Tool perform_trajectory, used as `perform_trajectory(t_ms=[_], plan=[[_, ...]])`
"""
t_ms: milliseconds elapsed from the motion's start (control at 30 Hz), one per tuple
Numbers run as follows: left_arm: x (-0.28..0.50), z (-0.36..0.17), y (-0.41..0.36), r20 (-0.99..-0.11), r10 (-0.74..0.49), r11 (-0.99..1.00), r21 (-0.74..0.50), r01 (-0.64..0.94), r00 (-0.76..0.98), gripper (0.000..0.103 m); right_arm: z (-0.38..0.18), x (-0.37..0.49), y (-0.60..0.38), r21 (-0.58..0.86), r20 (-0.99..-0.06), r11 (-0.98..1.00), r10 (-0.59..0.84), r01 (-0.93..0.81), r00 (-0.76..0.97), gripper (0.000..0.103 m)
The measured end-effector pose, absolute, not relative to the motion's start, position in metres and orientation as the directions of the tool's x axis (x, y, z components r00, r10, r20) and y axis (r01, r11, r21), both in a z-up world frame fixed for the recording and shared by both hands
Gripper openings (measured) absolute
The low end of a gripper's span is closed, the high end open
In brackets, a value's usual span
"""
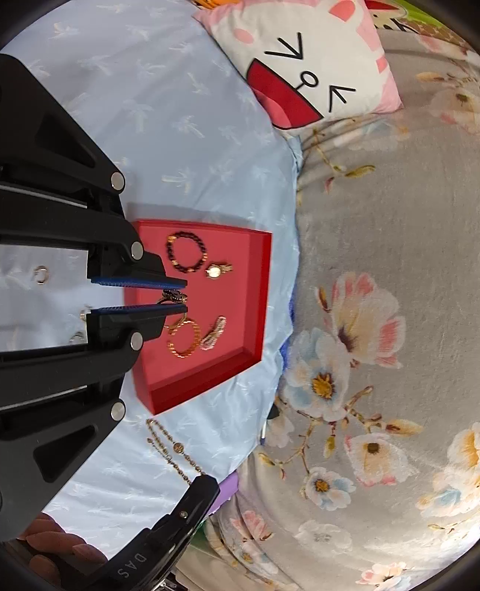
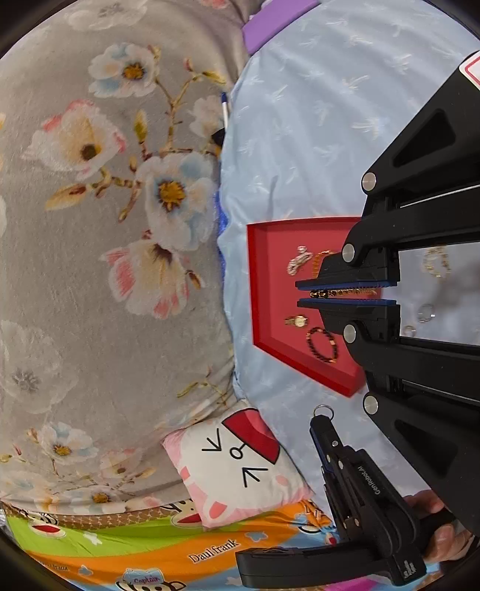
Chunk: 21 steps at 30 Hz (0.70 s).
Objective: Organize jewelry
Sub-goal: 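Carry the ring and gold chain over the red box with both grippers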
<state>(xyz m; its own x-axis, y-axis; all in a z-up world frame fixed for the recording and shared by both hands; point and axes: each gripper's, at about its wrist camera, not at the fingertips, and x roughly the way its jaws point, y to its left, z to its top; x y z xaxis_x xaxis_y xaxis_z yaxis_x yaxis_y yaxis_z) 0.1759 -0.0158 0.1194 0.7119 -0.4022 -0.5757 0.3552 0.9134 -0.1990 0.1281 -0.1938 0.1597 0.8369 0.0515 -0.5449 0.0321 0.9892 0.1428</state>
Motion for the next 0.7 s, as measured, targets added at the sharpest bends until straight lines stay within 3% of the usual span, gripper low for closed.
perform_trajectory(t_ms=[267, 700], plan=[[0.217, 0.126, -0.029, -0.569, -0.409, 0.910, -0.197, 0.365, 0.714, 0.007, 0.165, 0.179, -0.193, 0.149, -0.547, 0.989, 0.080, 0.002, 0.833, 0.004], [0.257, 0.075, -0.044, -0.650, -0.389, 0.916, -0.199, 0.348, 0.653, 0.007, 0.088, 0.220, -0.201, 0.206, -0.669, 0.978, 0.120, 0.027, 0.734, 0.004]])
